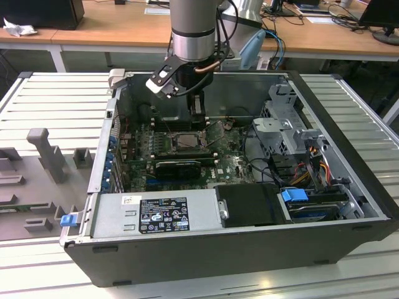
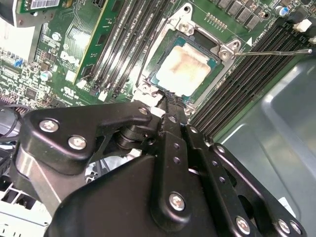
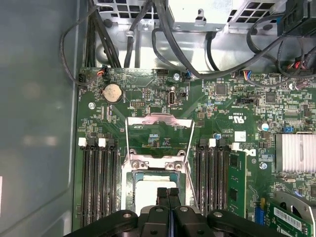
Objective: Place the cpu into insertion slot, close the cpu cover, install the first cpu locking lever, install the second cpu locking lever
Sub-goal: 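Close the cpu cover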
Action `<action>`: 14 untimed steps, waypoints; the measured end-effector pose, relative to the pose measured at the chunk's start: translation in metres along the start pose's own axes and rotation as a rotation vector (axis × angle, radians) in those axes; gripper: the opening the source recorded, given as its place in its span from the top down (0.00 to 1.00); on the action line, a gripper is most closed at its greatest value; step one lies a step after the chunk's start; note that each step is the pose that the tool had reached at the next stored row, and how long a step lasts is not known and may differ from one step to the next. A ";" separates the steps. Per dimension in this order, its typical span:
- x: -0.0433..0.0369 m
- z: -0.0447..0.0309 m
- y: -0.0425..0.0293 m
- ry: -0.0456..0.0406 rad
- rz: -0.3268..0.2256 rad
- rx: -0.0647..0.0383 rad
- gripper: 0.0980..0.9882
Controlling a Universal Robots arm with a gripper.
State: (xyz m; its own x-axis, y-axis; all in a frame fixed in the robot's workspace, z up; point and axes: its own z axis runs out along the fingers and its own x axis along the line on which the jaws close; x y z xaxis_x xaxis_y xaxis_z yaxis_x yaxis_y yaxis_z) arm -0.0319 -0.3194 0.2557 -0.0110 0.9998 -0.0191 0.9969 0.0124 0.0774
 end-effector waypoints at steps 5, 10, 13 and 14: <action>-0.0001 -0.0020 0.0002 -0.0003 0.000 0.000 0.99; -0.0002 -0.0074 0.0007 -0.0003 0.000 0.000 0.99; -0.0002 -0.0086 0.0008 -0.0002 0.000 0.000 0.99; -0.0002 -0.0093 0.0010 -0.0004 0.000 0.000 0.99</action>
State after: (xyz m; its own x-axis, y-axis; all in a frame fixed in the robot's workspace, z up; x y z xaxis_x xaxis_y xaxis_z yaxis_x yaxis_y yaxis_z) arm -0.0316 -0.3194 0.2651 -0.0110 0.9997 -0.0195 0.9969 0.0125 0.0773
